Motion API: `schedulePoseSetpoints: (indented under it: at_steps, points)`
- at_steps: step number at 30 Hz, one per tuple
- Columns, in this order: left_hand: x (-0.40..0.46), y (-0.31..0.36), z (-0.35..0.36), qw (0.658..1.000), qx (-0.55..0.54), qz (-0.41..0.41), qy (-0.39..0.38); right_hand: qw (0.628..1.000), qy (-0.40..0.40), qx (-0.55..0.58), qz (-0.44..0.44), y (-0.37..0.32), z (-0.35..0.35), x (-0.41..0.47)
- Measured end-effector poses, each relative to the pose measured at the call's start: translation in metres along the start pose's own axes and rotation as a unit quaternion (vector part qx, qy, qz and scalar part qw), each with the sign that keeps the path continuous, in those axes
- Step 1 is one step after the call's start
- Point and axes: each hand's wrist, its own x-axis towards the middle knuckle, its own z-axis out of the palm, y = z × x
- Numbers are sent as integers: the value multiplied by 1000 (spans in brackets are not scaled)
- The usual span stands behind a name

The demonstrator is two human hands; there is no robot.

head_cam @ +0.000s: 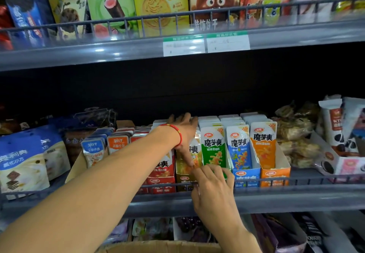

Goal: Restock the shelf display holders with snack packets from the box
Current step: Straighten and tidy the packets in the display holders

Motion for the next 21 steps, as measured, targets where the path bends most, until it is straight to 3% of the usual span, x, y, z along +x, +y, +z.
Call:
schedulePoseSetpoints:
  at_steps: [11, 17, 21]
  points:
    - [-26, 8, 11, 997, 5, 32, 72, 1000, 5, 18, 2, 1, 1, -2]
    - [-29, 7, 10, 998, 6, 26, 60, 1000, -3, 12, 2, 0, -1, -2]
    - [-34, 12, 14, 994, 37, 15, 105, 1000, -4, 8, -1, 0, -1, -3]
